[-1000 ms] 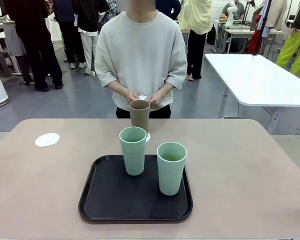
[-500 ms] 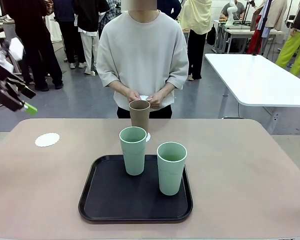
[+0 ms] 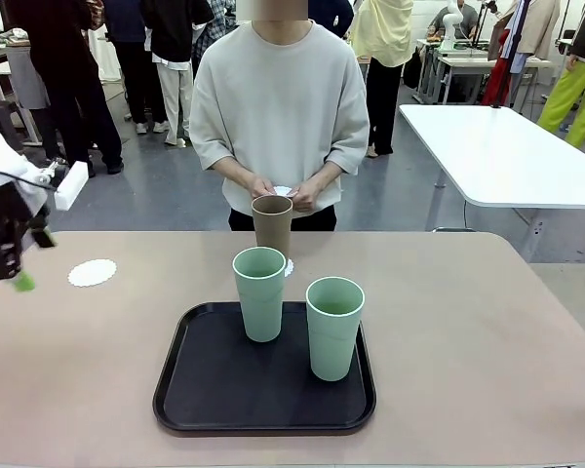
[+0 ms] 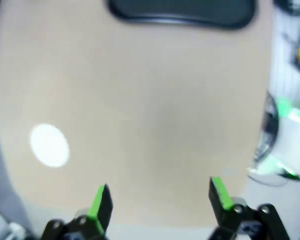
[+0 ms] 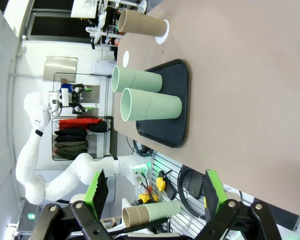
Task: Place coasters on the table and set cups on them.
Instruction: Take one Reusable plastic cup from the Flat Tray and place it on a coaster set by the human.
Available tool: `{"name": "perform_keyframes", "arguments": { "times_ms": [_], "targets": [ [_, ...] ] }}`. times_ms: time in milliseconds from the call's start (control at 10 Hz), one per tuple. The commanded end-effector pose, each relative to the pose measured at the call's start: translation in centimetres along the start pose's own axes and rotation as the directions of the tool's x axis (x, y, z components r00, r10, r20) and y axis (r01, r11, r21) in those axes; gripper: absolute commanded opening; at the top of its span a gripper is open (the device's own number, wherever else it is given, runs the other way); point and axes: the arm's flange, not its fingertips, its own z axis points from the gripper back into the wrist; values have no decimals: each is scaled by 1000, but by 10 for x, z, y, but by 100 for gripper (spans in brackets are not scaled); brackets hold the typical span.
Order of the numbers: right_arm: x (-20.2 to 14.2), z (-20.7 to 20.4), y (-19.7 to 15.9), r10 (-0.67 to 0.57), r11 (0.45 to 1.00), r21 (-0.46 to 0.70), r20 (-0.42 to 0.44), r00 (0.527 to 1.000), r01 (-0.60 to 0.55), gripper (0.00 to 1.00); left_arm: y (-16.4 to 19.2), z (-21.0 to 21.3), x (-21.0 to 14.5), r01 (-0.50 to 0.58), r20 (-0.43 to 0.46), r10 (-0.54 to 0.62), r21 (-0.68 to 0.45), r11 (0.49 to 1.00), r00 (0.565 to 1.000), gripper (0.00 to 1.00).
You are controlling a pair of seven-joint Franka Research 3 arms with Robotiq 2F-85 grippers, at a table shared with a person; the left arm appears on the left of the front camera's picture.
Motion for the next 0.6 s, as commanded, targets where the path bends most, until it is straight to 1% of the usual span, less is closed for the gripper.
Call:
{"name": "perform_keyframes", "arguments": {
  "times_ms": [0,100,200,500],
  "targets": [
    [1,-1,0,8,1000,18,6,1000,-8,100,3,18,6,0,-70,-6,-91,996,998,100],
    [1,-1,0,8,1000,18,6,1000,-8,100,2,15,2,-81,-67,72,-145,986,995,100],
    [1,-1,0,8,1000,18,6,1000,-8,100,-5,3,-1,0,-53,-4,-62,998,999,100],
    [1,-1,0,8,1000,18,6,1000,-8,100,-5,3,-1,0,-53,-4,-62,998,999,100]
  ]
}}
